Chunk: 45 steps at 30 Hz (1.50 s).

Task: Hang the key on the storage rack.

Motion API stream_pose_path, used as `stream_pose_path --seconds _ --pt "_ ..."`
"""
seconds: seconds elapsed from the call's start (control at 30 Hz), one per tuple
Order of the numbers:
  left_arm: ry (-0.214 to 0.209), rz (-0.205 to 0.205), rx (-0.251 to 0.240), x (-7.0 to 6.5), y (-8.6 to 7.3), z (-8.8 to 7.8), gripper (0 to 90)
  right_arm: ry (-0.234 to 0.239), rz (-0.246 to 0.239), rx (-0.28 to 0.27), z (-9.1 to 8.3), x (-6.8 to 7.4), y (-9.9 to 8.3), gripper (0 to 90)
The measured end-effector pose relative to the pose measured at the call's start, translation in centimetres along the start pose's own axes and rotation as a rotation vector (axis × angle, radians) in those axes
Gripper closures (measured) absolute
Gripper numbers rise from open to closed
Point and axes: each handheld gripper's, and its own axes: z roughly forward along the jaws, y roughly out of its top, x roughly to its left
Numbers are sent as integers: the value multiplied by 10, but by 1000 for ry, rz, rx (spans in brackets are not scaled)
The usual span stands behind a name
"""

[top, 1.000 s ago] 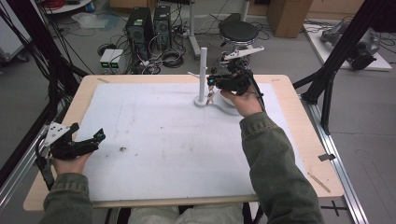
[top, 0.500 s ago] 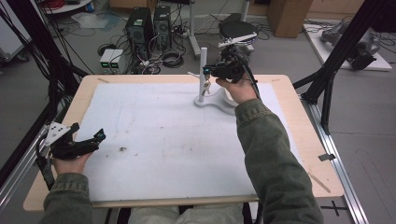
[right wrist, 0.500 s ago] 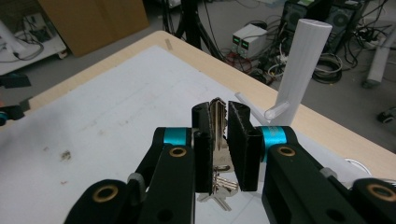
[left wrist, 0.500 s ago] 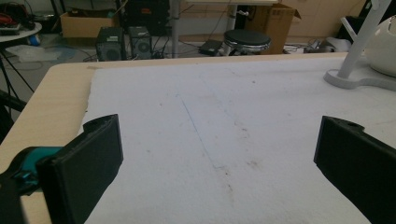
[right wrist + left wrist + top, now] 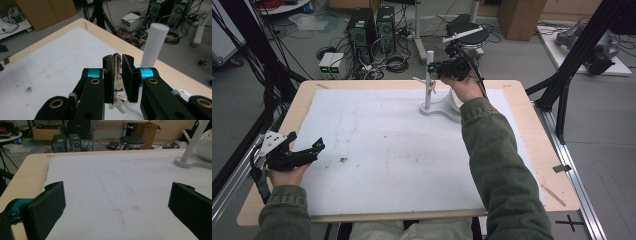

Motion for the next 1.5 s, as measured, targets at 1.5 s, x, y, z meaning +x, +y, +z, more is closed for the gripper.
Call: stream_pose_path --seconds 1.5 --pt "-5 -3 -1 1 0 1 17 -43 54 -33 41 -15 1 730"
